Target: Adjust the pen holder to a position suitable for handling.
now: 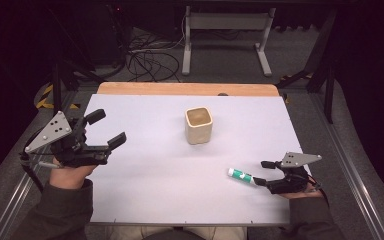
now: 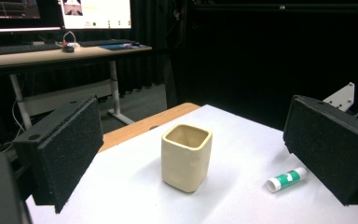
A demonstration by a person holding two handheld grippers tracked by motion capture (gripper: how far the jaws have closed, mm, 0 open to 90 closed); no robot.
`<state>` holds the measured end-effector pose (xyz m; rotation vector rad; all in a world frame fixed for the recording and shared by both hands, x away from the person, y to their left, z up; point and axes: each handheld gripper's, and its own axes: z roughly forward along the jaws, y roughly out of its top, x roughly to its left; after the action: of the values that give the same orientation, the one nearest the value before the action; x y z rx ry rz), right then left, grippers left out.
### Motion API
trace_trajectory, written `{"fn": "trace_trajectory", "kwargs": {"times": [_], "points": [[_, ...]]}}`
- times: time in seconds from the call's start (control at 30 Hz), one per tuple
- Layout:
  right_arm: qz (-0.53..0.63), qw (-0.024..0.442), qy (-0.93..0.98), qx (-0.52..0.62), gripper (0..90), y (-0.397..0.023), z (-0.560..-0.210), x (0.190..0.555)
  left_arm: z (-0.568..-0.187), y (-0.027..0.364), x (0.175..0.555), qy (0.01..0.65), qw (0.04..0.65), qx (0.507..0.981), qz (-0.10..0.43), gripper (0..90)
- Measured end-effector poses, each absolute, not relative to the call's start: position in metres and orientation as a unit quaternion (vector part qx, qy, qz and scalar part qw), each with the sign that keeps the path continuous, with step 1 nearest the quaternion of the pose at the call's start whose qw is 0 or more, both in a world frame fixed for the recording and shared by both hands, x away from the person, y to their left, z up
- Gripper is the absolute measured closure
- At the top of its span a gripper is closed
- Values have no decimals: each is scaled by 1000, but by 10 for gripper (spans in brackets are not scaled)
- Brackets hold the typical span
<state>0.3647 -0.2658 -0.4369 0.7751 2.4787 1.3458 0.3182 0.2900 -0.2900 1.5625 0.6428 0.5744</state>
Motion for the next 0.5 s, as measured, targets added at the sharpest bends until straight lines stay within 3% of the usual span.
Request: {"fn": "trace_trajectory", "kwargs": {"times": [0.5], "points": [[409, 97, 874, 241, 369, -258, -450, 366, -291, 287, 318, 277, 623, 689, 248, 54]]}}
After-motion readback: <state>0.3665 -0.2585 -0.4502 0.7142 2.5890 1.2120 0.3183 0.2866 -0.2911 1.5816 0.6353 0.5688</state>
